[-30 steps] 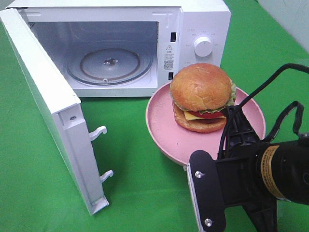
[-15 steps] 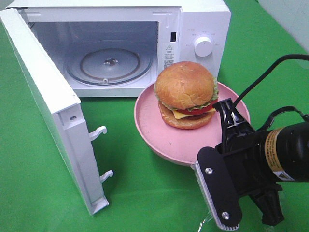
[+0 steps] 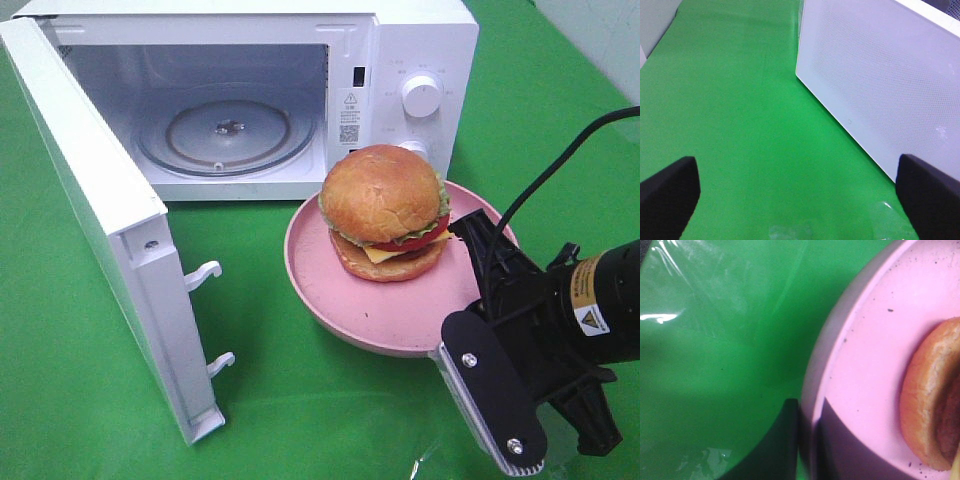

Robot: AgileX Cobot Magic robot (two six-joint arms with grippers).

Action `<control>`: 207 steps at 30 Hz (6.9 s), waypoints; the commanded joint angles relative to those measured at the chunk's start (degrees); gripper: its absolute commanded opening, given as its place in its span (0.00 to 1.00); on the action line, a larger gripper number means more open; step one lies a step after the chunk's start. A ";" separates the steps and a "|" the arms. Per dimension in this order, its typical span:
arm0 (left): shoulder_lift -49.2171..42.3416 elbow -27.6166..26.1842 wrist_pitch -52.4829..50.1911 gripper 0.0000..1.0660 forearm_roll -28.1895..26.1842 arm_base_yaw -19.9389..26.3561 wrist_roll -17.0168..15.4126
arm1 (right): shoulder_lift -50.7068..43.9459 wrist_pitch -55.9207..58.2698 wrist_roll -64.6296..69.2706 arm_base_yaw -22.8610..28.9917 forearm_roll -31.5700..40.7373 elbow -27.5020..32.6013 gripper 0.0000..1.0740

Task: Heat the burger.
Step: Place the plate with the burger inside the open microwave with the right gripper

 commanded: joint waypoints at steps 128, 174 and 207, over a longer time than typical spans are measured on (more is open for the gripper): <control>-0.86 0.17 -0.40 0.93 0.11 0.00 0.00 | 43.09 14.90 -8.37 -0.11 17.02 -61.19 0.00; -0.86 0.17 -0.40 0.93 0.11 0.00 0.00 | 59.70 12.26 4.53 -0.11 8.14 -82.79 0.00; -0.86 0.17 -0.40 0.93 0.11 0.00 0.00 | 58.67 13.35 4.53 -0.11 11.97 -80.62 0.44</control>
